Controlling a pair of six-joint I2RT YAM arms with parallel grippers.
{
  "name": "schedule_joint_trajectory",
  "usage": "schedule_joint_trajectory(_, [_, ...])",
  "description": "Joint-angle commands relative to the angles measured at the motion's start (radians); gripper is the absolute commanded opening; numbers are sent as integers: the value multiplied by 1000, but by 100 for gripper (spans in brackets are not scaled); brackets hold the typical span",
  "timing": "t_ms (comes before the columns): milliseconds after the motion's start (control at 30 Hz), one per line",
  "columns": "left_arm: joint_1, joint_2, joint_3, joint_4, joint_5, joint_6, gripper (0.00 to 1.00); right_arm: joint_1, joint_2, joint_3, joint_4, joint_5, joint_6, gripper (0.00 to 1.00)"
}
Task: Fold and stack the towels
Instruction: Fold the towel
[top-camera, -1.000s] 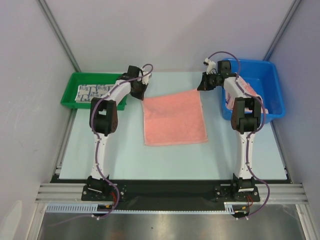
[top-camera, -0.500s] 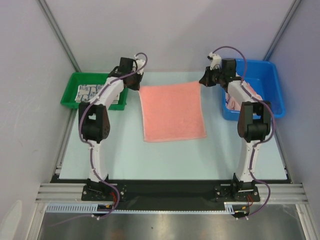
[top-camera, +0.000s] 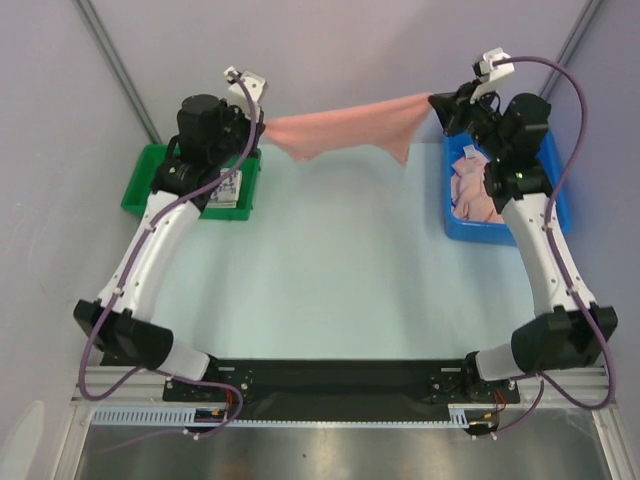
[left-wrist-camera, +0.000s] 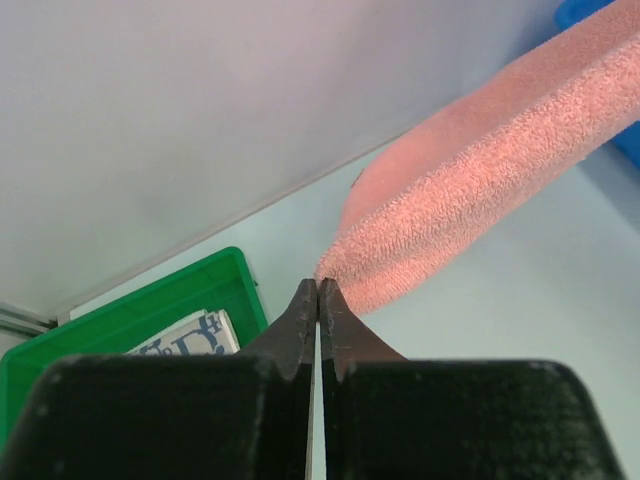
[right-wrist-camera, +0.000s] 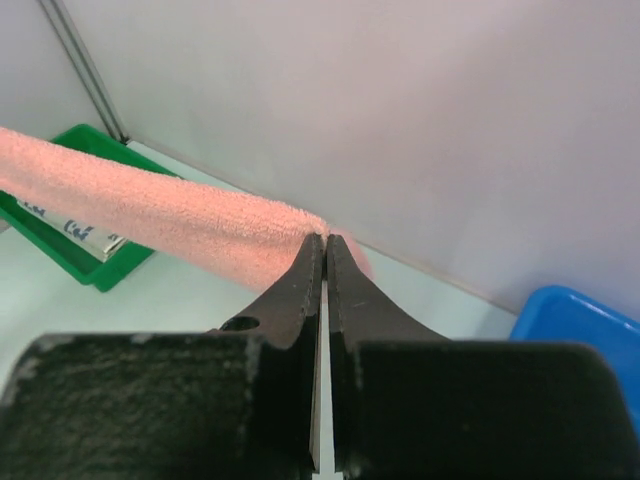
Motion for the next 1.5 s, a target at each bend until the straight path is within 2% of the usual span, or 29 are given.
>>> schedule_joint_trajectory(0, [-24,-110,-39,4,-40,21,0,6,-141,-62,-8,31,6,0])
schedule_joint_trajectory(167, [-111,-271,-85,-59,-78,14,0,32,-339,-129,-150,37,6,0])
schedule_joint_trajectory(333, [-173,-405,-132,-218,-83,-52,0,61,-601,-220,-285,41,41,0])
schedule_joint_trajectory(367, [-182,-429,-149,-230,-122,-63,0,62,-631,-241,-296,43,44,0])
schedule_joint_trajectory(500, [-184,-465,-209,-289,-149,-94,0,62,-694,-358,-290,31,81,0])
schedule_joint_trajectory(600, [-182,-430,-317,-271,-172,-115,0,76,-686,-515,-181,-16,177,0])
schedule_joint_trajectory(633, [-182,-387,-339,-261,-173,-127,0,82,-680,-618,-94,-9,228,0])
schedule_joint_trajectory(767, [-174,-212,-421,-220,-185,-157,0,166,-559,-822,174,29,276,0])
schedule_joint_trajectory(867, [-161,-52,-441,-162,-216,-143,0,181,-420,-849,313,54,245,0])
schedule_joint_trajectory(900, [-153,-8,-430,-111,-215,-137,0,179,-307,-841,337,53,233,0])
schedule_joint_trajectory(967, [-125,110,-401,-65,-205,-132,0,176,-188,-791,409,57,207,0])
schedule_joint_trajectory(1067, [-87,228,-312,12,-185,-124,0,144,30,-702,452,40,175,0])
schedule_joint_trajectory(1100, [-76,318,-237,7,-182,-118,0,132,127,-630,454,34,172,0])
schedule_joint_trajectory(1200, [-43,513,-41,-34,-201,-100,0,92,257,-481,436,18,152,0])
schedule_joint_trajectory(1267, [-17,592,54,-46,-170,-92,0,67,376,-403,408,12,149,0])
schedule_joint_trajectory(1300, [-10,638,154,-54,-165,-89,0,58,412,-367,400,9,152,8])
schedule_joint_trajectory(1333, [2,713,206,-89,-164,-89,2,50,485,-288,373,1,159,11])
schedule_joint_trajectory(1367, [7,754,261,-109,-168,-91,17,40,518,-252,361,-6,161,14])
schedule_joint_trajectory(1433, [13,843,418,-169,-170,-85,29,35,568,-153,298,-25,164,26])
schedule_joint_trajectory(1467, [13,859,462,-219,-188,-80,40,33,591,-123,270,-20,168,31])
